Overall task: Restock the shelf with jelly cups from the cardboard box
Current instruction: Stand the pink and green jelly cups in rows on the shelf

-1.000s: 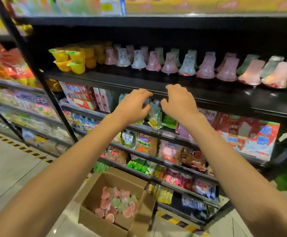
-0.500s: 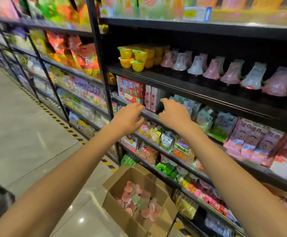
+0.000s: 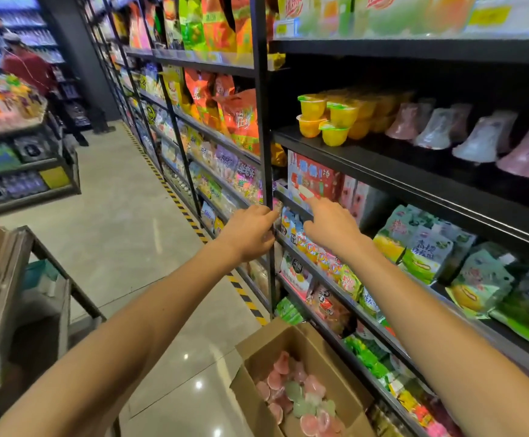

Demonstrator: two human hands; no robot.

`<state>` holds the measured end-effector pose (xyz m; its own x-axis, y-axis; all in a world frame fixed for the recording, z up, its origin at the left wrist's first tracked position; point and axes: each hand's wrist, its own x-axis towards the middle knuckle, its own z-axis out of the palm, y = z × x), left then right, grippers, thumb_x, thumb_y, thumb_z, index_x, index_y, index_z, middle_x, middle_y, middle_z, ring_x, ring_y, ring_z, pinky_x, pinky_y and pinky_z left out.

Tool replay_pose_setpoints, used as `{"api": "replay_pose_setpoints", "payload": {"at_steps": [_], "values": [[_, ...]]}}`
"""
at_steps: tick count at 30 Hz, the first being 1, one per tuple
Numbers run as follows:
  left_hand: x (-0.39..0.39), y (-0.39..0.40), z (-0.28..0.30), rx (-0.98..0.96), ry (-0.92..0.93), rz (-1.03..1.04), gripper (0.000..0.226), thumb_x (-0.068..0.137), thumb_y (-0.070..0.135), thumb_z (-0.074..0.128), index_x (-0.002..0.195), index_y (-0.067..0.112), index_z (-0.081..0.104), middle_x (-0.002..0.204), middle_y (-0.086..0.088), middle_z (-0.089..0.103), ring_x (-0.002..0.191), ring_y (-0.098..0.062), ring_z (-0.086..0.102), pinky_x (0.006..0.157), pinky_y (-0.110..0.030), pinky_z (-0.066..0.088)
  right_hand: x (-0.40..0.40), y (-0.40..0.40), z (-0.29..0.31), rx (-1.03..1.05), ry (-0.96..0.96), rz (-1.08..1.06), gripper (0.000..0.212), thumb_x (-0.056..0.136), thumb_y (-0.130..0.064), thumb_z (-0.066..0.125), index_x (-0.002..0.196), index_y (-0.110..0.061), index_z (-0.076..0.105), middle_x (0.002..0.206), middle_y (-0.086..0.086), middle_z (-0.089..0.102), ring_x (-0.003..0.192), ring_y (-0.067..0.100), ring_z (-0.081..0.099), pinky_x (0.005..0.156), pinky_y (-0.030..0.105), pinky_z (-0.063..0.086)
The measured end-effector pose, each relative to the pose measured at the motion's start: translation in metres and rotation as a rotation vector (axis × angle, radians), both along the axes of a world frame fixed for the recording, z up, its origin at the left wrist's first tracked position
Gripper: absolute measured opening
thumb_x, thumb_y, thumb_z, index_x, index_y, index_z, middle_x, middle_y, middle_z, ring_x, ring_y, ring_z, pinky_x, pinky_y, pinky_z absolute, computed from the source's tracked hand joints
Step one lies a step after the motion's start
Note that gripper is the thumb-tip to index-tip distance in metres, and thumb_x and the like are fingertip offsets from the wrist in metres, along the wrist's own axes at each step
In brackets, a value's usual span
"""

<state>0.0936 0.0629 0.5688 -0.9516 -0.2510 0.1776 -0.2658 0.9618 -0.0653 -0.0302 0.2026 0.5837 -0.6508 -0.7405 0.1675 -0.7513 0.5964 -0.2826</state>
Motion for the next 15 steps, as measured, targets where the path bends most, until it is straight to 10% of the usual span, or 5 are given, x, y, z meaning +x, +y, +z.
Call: {"api": "replay_pose_setpoints", "payload": {"at_steps": [15], "values": [[-0.086, -0.097, -0.088, 0.159, -0.069, -0.06, 0.039, 0.093, 0.027, 0.046, 0.129, 0.012, 0.051, 0.121, -0.008, 0.056, 0.111, -0.03, 0.053, 0.09, -0.044, 0.047, -0.065, -0.084, -0.1, 0.163, -0.067, -0.035, 0.041, 0.088, -0.007, 0.055, 0.129, -0.011, 0.057, 0.125, 0.014, 0.06, 0.11, 0.036, 0.058, 0.088, 0.047, 0.051]]}}
